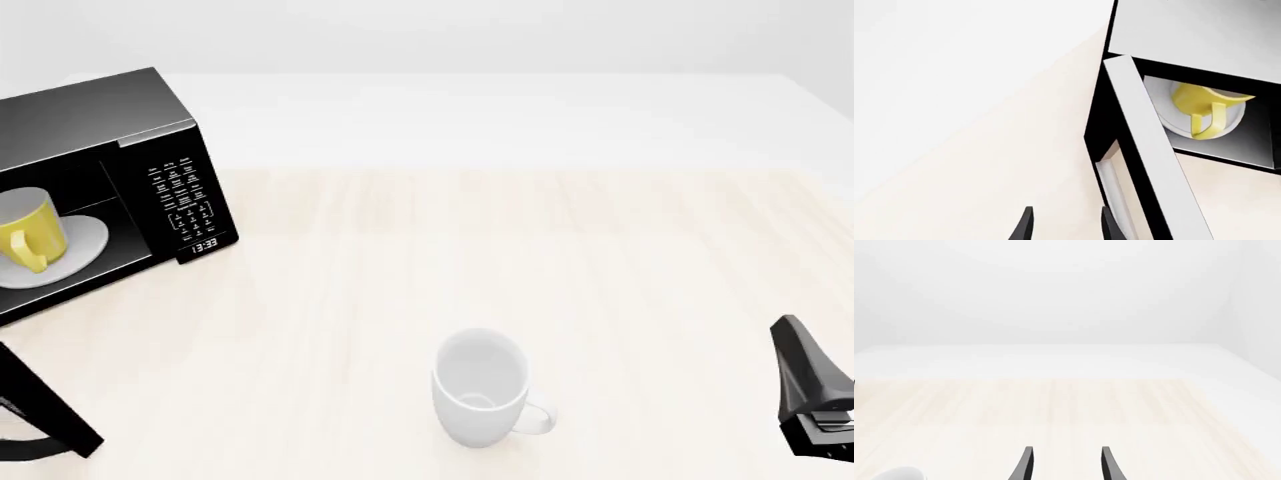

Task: Put the yellow and white mug in the microwave and close it.

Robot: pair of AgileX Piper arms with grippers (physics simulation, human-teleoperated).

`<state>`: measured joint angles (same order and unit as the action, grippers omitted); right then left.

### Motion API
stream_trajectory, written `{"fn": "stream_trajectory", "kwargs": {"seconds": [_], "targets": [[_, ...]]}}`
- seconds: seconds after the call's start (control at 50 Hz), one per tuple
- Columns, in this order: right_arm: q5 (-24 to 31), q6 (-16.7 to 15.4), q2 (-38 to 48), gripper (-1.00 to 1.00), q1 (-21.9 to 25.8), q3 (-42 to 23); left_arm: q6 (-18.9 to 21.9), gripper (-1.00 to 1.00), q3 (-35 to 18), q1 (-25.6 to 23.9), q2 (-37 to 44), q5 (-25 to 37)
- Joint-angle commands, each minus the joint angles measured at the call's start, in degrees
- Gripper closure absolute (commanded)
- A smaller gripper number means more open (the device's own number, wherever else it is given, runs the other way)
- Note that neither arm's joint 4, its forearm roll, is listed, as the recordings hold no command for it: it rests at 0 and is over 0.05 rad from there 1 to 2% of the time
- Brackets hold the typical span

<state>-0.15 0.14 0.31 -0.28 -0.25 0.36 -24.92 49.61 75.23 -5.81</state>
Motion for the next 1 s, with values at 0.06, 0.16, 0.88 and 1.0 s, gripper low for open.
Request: {"fn": "stream_trajectory", "kwargs": {"seconds": [0.06, 0.16, 0.88, 1.0], "targets": [[0.00, 0.02, 0.00, -1.00, -0.01, 0.00, -1.18, -1.00, 0.29, -3.07, -0.22, -1.22], [0.00, 0.01, 0.00, -1.00, -0.01, 0.00, -1.14, -1.00, 0.59, -4.08, 0.06, -1.87], [0.00, 0.00, 0.01, -1.00, 0.00, 0.00, -2.84, -1.00, 0.02, -7.88, -0.25, -2.41], [0.00, 0.01, 0.00, -1.00, 0.00, 0.00, -3.47, -1.00, -0.41, -8.67, -0.26, -2.35]]}}
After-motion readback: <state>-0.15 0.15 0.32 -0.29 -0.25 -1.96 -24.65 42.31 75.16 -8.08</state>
